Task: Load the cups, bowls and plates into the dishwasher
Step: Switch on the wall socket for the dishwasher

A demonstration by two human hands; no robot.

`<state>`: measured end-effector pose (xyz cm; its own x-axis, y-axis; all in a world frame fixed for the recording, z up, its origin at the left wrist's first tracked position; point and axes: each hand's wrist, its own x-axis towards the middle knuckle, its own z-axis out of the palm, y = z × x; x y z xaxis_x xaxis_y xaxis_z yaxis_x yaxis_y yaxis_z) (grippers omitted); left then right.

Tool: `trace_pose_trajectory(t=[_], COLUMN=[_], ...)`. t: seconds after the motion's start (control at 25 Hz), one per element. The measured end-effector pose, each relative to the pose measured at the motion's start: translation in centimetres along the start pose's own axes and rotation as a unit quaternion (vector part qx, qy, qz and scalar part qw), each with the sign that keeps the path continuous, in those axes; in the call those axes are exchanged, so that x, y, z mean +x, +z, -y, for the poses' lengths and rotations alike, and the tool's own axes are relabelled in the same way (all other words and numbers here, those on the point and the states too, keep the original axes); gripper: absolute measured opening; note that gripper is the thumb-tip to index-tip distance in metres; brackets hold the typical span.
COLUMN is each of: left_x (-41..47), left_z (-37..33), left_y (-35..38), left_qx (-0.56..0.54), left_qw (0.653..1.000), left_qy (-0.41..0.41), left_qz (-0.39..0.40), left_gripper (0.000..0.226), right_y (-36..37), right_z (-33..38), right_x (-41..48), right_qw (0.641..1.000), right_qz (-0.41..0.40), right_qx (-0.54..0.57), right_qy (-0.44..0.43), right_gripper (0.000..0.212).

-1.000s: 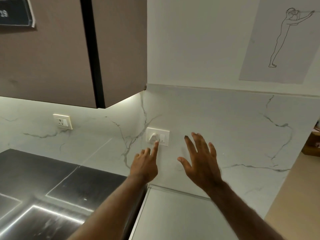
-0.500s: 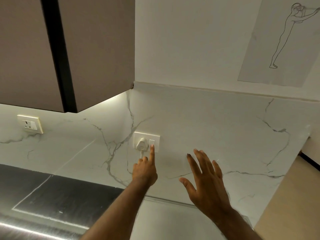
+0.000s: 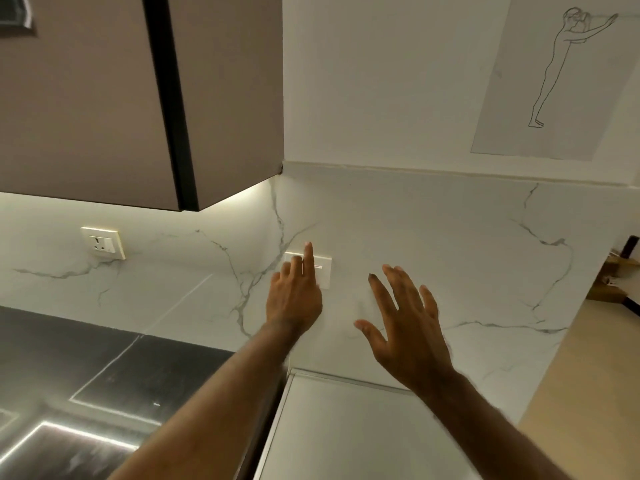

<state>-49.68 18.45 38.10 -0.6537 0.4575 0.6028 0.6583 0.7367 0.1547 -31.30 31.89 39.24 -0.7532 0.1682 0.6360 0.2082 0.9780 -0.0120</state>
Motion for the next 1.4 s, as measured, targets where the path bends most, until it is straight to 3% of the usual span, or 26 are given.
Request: trace_pose_trajectory(t=[0.2, 0.6, 0.92, 1.4], left_x=[-0.3, -4.2, -10.4, -25.8], left_z=[0.6, -3.4, -3.6, -2.8], left_y=[-8.6, -22.4, -28.9, -35.6], left_qx=[0.058, 0.052, 0.075, 0.061], left_qw=[0.992, 0.985, 0.984, 0.989], left_qy=[0.037, 0.033, 0.044, 0.075], left_qz=[-0.103, -0.161, -0.153, -0.11], left_gripper=[0.09, 0.086, 0.087, 0.087], right_y=[-4.2, -15.1, -21.9, -30.0], right_z=[2.9, 4.9, 8.9, 16.7], right_x=[1.5, 2.1, -4.2, -19.1], right_qw=[1.0, 0.995, 0.988, 0.994], right_qz=[-0.01, -0.103, -0.151, -0.106], right_qx=[0.0, 0.0, -0.024, -0.026], right_qy=[-0.011, -0.017, -0.027, 0.017], right_gripper=[0.077, 0.086, 0.083, 0.083])
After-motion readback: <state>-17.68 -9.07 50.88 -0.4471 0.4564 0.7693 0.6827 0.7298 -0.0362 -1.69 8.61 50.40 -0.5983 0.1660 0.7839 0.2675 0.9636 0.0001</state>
